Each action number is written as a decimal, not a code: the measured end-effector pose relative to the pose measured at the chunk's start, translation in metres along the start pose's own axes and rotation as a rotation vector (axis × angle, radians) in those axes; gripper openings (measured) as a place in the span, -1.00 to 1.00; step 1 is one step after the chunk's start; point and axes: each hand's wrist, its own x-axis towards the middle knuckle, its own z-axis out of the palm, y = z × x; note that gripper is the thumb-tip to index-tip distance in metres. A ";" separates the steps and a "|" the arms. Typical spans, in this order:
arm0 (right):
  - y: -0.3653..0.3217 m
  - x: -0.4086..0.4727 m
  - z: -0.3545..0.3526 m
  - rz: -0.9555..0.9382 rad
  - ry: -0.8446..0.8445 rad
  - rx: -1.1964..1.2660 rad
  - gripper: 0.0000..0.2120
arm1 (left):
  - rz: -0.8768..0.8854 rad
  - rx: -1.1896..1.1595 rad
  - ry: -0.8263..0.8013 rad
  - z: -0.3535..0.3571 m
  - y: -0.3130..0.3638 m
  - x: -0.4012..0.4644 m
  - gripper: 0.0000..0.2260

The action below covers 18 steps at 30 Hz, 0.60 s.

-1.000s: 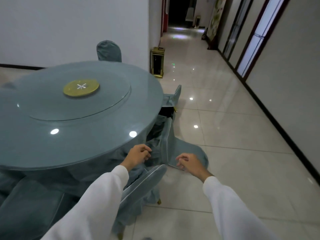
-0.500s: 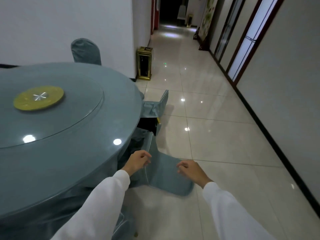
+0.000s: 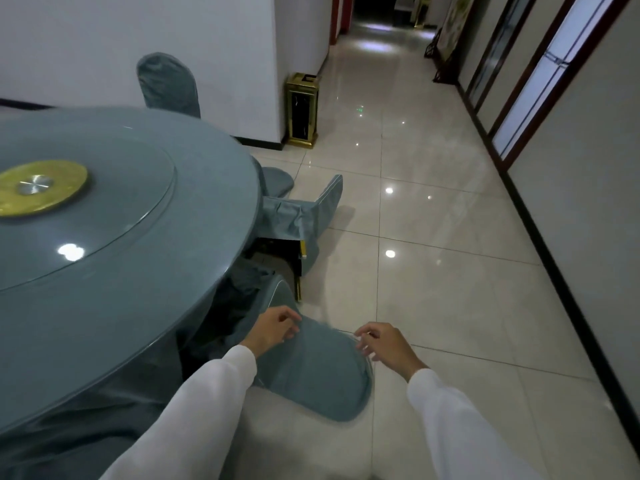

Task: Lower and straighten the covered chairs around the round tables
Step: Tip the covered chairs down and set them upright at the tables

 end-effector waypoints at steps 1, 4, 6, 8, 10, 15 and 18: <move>0.006 0.011 -0.014 -0.004 -0.023 -0.014 -0.78 | -0.006 0.011 0.008 0.007 0.008 0.008 -0.81; 0.022 0.043 -0.060 -0.030 -0.089 -0.079 -0.76 | -0.021 0.017 0.063 0.025 0.029 0.027 -0.81; 0.028 0.065 -0.089 -0.036 -0.122 -0.115 -0.76 | -0.040 0.009 0.111 0.032 0.041 0.039 -0.80; 0.028 0.087 -0.108 -0.034 -0.147 -0.125 -0.76 | -0.051 0.009 0.146 0.037 0.050 0.049 -0.81; 0.023 0.110 -0.120 -0.045 -0.174 -0.132 -0.76 | -0.076 0.007 0.169 0.042 0.057 0.059 -0.81; 0.003 0.178 -0.131 -0.098 -0.249 -0.139 -0.77 | -0.160 -0.035 0.261 0.045 0.056 0.096 -0.80; -0.003 0.213 -0.130 -0.112 -0.291 -0.169 -0.76 | -0.188 -0.064 0.289 0.042 0.052 0.117 -0.80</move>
